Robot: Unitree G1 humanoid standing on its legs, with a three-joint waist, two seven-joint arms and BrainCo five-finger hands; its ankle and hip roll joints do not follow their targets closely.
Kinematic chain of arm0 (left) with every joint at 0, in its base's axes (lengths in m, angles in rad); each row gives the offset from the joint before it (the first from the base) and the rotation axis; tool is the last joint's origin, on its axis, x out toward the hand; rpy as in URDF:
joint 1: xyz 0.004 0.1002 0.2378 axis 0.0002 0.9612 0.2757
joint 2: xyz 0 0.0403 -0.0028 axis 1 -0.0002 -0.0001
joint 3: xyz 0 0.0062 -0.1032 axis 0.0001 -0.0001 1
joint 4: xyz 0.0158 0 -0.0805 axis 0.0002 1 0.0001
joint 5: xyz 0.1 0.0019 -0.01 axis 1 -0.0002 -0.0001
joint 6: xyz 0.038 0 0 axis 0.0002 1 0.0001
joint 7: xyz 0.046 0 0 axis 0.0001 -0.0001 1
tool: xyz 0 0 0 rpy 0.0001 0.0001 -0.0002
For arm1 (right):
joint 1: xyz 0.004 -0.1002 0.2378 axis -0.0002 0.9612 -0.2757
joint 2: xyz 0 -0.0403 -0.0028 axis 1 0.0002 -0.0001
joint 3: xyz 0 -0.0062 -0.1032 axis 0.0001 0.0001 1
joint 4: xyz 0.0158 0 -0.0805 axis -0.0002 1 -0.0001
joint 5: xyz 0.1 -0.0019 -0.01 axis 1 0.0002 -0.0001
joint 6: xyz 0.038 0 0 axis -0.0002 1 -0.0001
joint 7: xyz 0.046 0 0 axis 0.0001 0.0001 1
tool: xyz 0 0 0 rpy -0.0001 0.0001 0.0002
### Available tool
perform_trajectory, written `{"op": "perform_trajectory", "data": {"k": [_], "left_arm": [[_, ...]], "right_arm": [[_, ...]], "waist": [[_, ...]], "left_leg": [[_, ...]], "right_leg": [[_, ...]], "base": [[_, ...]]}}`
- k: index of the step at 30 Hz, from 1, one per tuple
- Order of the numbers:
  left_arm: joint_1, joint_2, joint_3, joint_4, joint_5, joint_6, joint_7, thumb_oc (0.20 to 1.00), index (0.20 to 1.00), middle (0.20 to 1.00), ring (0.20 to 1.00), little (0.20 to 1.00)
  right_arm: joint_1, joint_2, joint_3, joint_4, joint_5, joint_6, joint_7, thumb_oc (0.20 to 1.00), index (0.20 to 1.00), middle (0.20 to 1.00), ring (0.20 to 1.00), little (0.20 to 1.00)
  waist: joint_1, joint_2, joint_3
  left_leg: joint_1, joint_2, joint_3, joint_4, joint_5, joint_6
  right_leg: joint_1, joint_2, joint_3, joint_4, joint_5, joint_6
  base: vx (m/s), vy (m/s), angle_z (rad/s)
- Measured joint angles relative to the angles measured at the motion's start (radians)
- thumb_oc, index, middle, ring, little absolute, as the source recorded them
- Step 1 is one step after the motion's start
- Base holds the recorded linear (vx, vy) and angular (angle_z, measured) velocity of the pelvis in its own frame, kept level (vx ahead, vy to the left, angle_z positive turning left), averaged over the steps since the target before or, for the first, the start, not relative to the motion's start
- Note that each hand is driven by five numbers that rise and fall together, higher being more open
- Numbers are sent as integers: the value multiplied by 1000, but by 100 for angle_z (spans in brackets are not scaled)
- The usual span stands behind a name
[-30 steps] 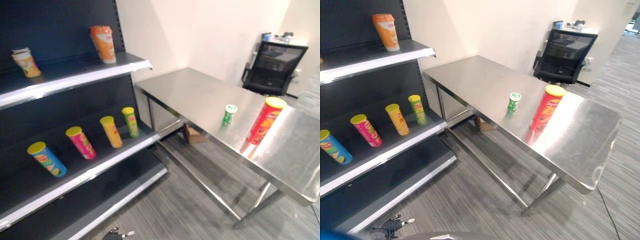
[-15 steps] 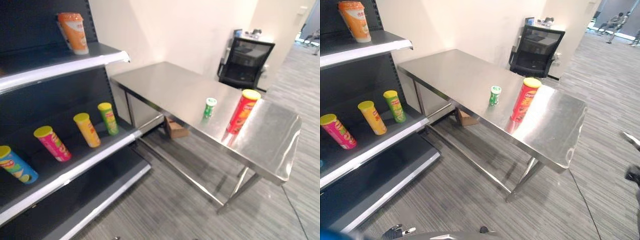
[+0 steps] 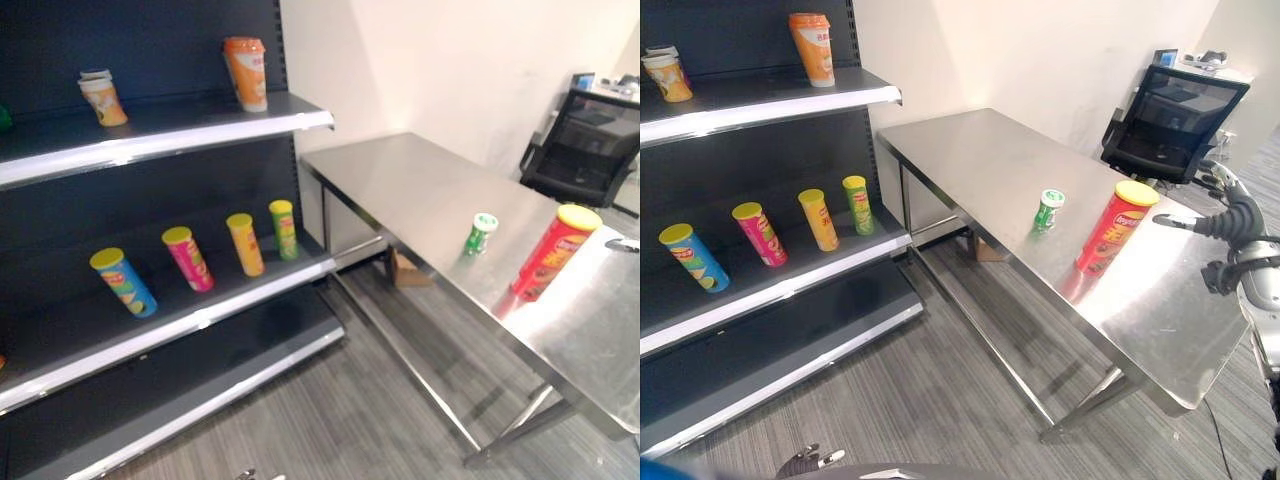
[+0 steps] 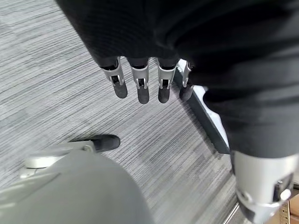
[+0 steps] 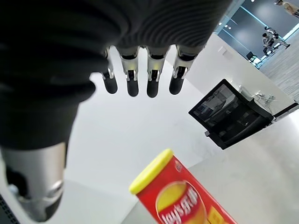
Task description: Put the goods on the table back onto the shelves and tidy them up.
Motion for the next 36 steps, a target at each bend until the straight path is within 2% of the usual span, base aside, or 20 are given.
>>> {"op": "perform_trajectory", "data": {"k": [5, 8, 15, 20, 25, 29, 36], "left_arm": [[-5, -10, -25, 2, -39, 2, 2, 1000, 1000, 1000, 1000, 1000], [-3, -20, -43, -1, -39, 3, 3, 1000, 1000, 1000, 1000, 1000], [-13, -32, -55, 2, -39, 2, 3, 1000, 1000, 1000, 1000, 1000], [-15, -31, -55, 2, -39, 3, 4, 1000, 1000, 1000, 1000, 1000], [-15, -31, -65, 6, -40, 3, 5, 1000, 1000, 1000, 1000, 1000], [-13, -31, -65, 12, -70, 3, 5, 1000, 1000, 1000, 1000, 1000], [-10, -27, -73, 12, -75, 3, 3, 1000, 1000, 1000, 1000, 1000]], "right_arm": [[-150, -3, 134, 123, -61, 28, -5, 1000, 1000, 1000, 1000, 1000], [-191, -3, 191, 164, -76, 36, -5, 1000, 1000, 1000, 1000, 1000], [-322, 2, 320, 324, -78, 63, -3, 1000, 1000, 1000, 1000, 1000], [-379, 6, 348, 394, -79, 74, -1, 1000, 1000, 1000, 1000, 1000], [-440, 50, 389, 480, -88, 83, 0, 1000, 1000, 1000, 1000, 1000], [-444, 60, 390, 483, -96, 84, 4, 1000, 1000, 1000, 1000, 1000], [-445, 74, 442, 477, -94, 89, 84, 1000, 1000, 1000, 1000, 1000]], "waist": [[2, 12, 10], [21, 24, 10], [25, 28, 9], [28, 28, 9], [31, 31, 10], [35, 30, 11], [50, 22, 5]], "left_leg": [[-1, 7, -20, 0, 1, -2], [-6, 16, -22, 0, 0, -3], [-14, 22, -50, 0, 13, -16], [-18, 23, -71, 0, 18, -19], [-31, 25, -85, 0, 15, -24], [-36, 26, -97, 0, 16, -24], [-33, 33, -99, 1, 23, -26]], "right_leg": [[12, 10, -25, 0, -8, -7], [13, 19, -28, 0, -11, -15], [11, 32, -55, 0, -14, -25], [17, 37, -76, 0, -12, -34], [16, 41, -87, 0, -15, -34], [18, 44, -99, 0, -16, -35], [18, 51, -107, 0, -13, -44]], "base": [[25, -67, 15], [28, -66, 2], [22, -35, 11], [21, -24, 11], [21, -18, 6], [13, -6, 8], [2, 0, 2]]}}
